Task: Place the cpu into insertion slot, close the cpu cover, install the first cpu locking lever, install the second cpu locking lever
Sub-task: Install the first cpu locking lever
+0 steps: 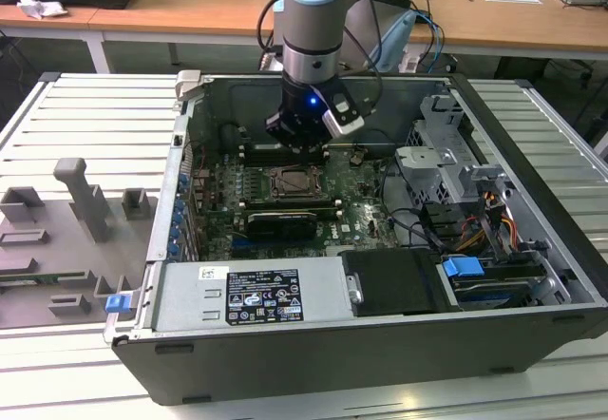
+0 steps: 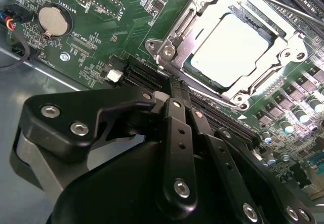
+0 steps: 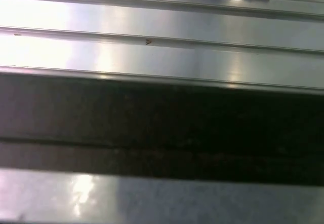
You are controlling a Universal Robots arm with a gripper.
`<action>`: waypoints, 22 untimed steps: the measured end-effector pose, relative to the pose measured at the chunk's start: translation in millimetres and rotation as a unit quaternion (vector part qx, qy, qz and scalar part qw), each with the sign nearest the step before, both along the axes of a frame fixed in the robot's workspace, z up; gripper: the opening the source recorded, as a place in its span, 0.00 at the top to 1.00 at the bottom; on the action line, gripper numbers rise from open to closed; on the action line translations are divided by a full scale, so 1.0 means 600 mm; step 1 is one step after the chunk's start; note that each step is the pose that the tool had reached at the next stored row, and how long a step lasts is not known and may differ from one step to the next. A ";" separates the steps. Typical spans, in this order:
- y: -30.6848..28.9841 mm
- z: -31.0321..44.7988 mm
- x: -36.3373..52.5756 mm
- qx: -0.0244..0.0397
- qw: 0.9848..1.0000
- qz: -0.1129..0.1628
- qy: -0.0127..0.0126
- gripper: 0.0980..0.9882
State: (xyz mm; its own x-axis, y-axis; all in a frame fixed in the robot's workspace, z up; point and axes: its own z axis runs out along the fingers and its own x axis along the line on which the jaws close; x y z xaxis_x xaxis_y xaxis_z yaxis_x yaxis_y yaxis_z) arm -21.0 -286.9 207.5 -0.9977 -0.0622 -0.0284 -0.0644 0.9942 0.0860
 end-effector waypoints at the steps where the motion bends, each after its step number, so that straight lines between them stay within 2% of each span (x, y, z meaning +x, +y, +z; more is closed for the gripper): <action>1: 0.0000 -0.001 0.000 -0.001 1.000 0.000 0.000 0.99; 11: -0.0001 -0.006 0.003 -0.005 1.000 -0.001 0.000 0.99; 22: -0.0001 -0.009 0.003 -0.005 1.000 -0.001 0.000 0.99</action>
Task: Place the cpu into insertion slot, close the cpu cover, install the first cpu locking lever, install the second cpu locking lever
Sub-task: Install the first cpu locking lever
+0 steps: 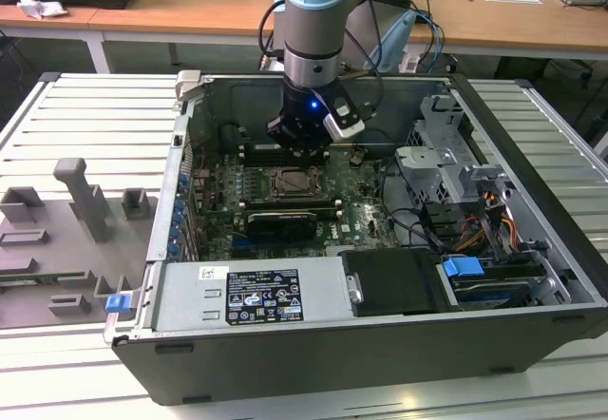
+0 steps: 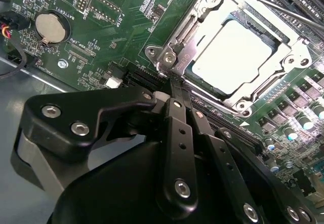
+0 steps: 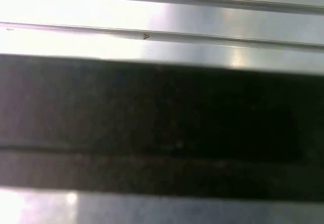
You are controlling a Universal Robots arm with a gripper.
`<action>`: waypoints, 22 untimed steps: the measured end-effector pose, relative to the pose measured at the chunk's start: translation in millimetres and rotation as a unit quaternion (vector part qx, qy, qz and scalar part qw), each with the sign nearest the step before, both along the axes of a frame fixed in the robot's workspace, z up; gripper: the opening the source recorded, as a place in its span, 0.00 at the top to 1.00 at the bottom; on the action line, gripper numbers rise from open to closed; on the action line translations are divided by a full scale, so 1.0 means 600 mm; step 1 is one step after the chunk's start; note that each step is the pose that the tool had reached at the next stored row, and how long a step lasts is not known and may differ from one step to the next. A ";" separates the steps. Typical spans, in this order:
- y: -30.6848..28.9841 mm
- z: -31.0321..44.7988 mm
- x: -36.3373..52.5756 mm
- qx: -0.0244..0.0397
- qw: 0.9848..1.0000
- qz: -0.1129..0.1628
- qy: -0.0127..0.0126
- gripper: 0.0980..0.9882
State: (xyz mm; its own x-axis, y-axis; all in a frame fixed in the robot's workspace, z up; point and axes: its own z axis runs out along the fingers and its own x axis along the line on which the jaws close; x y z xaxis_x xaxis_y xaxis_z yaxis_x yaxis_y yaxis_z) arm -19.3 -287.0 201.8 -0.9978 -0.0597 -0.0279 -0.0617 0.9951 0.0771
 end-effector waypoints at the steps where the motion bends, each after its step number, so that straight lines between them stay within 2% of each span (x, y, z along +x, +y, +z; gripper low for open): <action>1: 0.0000 0.001 0.000 0.000 1.000 0.000 0.000 0.99; 5: 0.0000 0.011 0.000 0.000 1.000 0.000 0.000 0.99; 11: -0.0022 0.012 0.000 0.000 1.000 0.000 0.000 0.99; 22: -0.0120 0.012 0.000 0.000 1.000 0.000 0.000 0.99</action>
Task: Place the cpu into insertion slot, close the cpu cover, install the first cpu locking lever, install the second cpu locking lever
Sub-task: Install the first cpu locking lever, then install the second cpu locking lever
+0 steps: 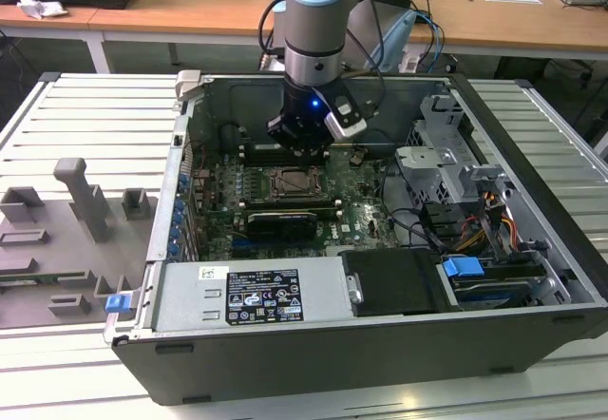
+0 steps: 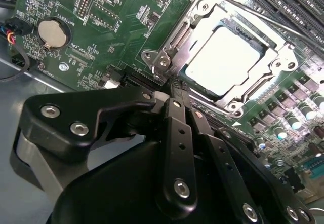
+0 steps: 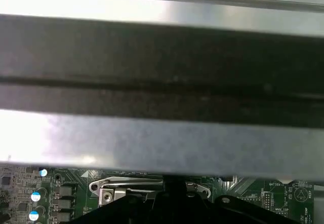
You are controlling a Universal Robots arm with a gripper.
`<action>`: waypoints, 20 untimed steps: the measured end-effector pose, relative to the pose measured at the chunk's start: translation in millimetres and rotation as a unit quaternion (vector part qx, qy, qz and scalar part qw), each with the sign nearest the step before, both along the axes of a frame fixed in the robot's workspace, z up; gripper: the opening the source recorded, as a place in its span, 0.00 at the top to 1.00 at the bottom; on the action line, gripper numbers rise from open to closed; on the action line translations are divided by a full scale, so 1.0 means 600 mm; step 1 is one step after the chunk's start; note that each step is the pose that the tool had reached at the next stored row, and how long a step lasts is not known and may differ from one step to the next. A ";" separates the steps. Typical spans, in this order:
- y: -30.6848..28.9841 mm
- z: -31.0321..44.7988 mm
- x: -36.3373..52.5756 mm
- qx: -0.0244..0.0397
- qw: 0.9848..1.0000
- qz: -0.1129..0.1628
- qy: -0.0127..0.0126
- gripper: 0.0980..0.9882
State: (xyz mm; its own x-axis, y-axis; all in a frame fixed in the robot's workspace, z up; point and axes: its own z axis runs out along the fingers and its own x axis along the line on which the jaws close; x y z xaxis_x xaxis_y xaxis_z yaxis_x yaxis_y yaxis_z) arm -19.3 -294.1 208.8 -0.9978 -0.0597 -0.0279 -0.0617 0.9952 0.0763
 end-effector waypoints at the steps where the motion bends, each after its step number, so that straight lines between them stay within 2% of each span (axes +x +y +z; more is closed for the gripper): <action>1: -0.0006 0.000 0.000 0.000 1.000 0.000 0.000 0.99; 13: -0.0204 0.000 0.000 0.000 1.000 0.000 0.000 0.99; 17: -0.0218 0.002 0.000 0.000 1.000 0.000 0.000 0.99; 20: -0.0219 0.009 0.000 0.000 1.000 0.000 0.000 0.99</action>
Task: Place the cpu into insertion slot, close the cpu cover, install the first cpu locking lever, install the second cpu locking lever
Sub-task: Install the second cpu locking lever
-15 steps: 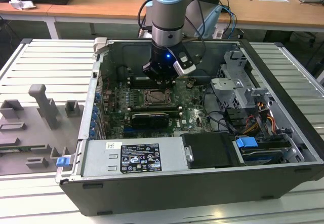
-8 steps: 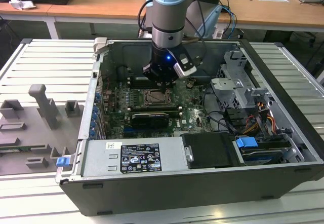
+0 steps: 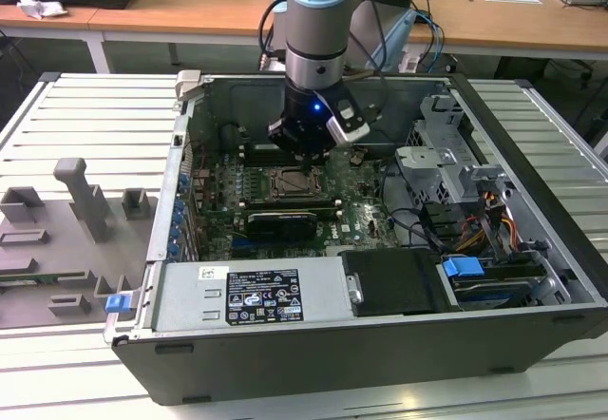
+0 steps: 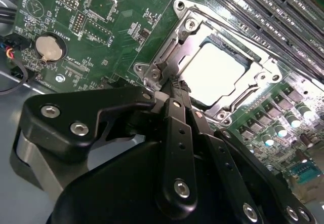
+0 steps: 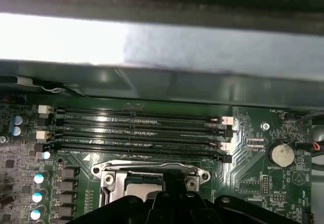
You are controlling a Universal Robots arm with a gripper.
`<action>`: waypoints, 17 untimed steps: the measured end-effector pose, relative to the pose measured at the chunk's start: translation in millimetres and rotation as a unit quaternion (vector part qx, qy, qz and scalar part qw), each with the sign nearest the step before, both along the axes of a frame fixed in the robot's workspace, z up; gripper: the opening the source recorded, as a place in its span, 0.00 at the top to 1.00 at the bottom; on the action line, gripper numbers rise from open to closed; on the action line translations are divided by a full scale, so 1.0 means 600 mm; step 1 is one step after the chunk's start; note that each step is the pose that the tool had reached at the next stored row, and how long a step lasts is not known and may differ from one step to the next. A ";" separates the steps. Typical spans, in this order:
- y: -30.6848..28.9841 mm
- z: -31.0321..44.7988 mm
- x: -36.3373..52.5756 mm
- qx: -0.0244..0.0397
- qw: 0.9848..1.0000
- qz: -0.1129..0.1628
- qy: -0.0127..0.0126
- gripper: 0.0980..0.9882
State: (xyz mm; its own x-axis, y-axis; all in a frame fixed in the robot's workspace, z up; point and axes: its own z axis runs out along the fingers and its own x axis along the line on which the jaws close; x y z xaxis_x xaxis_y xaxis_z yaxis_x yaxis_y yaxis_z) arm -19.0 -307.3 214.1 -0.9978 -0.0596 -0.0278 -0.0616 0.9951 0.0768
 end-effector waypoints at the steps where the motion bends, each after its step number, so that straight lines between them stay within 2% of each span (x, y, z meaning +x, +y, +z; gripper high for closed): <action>1: 0.0000 0.002 0.000 0.000 1.000 0.000 0.000 0.99; 3: 0.0000 0.009 0.000 0.000 1.000 0.000 0.000 0.99; 5: 0.0000 0.025 0.000 0.000 1.000 0.000 0.000 0.99; 7: 0.0000 0.036 0.000 0.000 1.000 0.000 0.000 0.99; 11: -0.0020 0.038 0.000 0.000 1.000 0.000 0.000 0.99; 17: -0.0112 0.038 0.000 0.000 1.000 0.000 0.000 0.99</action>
